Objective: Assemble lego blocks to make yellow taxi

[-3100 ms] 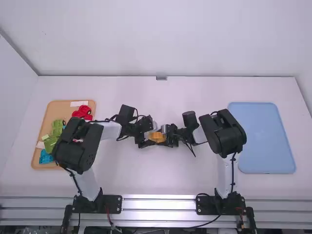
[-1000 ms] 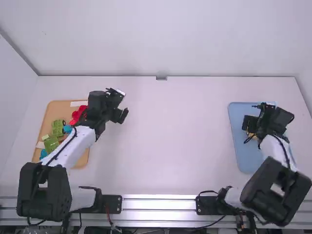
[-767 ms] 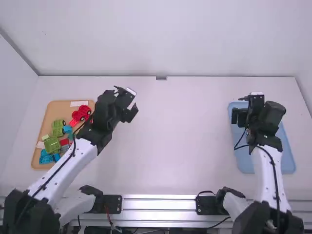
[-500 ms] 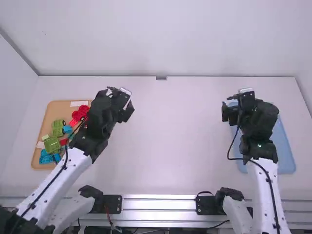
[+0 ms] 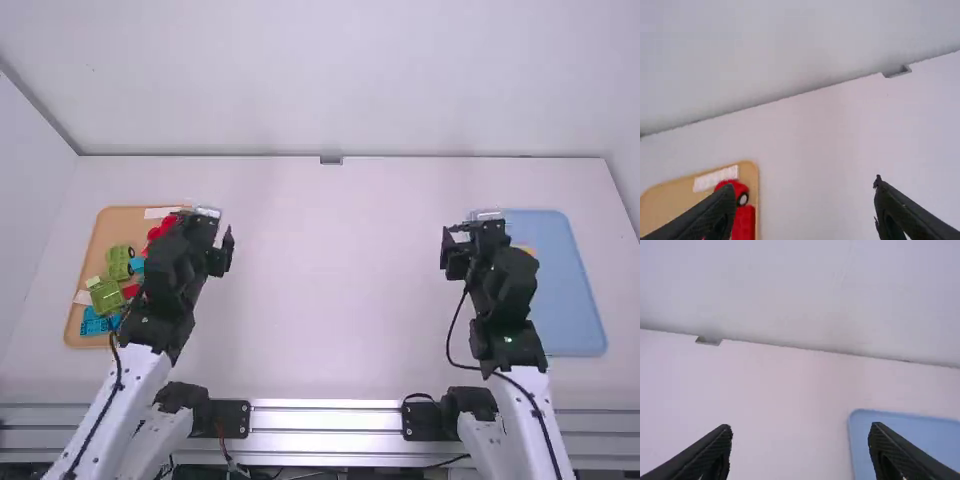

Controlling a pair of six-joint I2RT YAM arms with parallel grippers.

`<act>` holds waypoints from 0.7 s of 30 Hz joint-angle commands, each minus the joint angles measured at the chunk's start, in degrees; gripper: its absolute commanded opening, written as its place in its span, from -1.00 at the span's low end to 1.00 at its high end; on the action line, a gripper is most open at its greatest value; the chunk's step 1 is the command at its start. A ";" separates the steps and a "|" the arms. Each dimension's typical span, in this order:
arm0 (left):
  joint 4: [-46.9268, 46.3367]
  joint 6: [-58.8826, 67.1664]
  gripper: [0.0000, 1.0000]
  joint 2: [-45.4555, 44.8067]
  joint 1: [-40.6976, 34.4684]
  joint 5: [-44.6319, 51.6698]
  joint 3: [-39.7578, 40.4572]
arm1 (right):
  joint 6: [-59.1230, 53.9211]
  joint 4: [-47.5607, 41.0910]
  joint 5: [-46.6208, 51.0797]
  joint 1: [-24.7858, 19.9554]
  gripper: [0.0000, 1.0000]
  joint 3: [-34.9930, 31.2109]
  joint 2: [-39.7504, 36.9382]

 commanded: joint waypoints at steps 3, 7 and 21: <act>-0.05 -8.06 0.22 -5.74 3.29 4.01 -5.37 | 6.00 0.21 0.99 -0.10 0.22 -5.53 -5.37; -0.05 -10.17 0.03 -11.24 3.29 4.01 -10.87 | 6.00 0.21 0.99 -0.10 0.03 -11.02 -10.87; -0.05 -10.17 -0.55 -27.95 3.29 4.01 -27.58 | 6.00 0.21 0.99 -0.10 -0.55 -27.52 -27.37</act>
